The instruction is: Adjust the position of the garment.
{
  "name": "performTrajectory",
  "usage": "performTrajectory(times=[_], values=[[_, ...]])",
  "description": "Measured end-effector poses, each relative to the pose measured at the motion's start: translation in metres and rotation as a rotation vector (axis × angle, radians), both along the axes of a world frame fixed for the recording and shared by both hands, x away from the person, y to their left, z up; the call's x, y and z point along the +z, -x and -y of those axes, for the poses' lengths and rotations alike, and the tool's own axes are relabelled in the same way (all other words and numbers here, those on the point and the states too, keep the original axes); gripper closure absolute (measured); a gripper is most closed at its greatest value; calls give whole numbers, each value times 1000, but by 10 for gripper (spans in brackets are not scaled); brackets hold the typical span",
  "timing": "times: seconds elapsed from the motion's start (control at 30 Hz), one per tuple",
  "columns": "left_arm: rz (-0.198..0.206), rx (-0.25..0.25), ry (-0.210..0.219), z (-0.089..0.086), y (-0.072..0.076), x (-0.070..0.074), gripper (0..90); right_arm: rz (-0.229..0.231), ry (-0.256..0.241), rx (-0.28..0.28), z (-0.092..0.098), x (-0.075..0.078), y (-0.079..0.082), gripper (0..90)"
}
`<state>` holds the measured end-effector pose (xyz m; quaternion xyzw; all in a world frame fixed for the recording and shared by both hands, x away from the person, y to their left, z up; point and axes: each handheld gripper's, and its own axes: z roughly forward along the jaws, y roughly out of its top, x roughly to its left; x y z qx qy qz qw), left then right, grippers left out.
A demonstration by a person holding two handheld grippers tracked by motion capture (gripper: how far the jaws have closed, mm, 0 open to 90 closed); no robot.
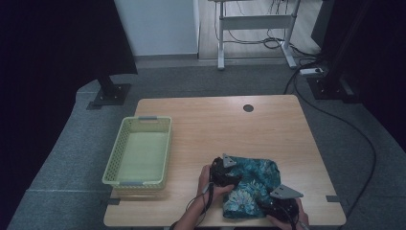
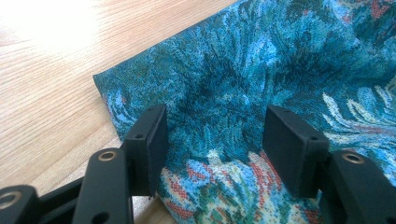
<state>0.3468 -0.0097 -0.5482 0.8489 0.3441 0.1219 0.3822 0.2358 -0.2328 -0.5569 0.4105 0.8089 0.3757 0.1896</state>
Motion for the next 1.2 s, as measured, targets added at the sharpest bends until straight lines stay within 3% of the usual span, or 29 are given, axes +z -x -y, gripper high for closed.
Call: performTrajectory(times=[0.23,0.3,0.4,0.5,0.73,1.2], values=[[-16,20,27,1,1,1,404,-8,7,-8,1,1,1,412],[-5,32,38,0,3,3,414,-14,7,-17,0,3,1,409],[0,34,69,-3,6,7,407,10,-9,-20,1,6,4,408],[11,26,67,-5,10,14,398,27,-38,-20,3,12,8,409],[30,39,98,-18,14,28,394,42,-42,-31,6,17,16,406],[9,72,139,-35,12,29,384,51,-43,-43,7,20,19,402]])
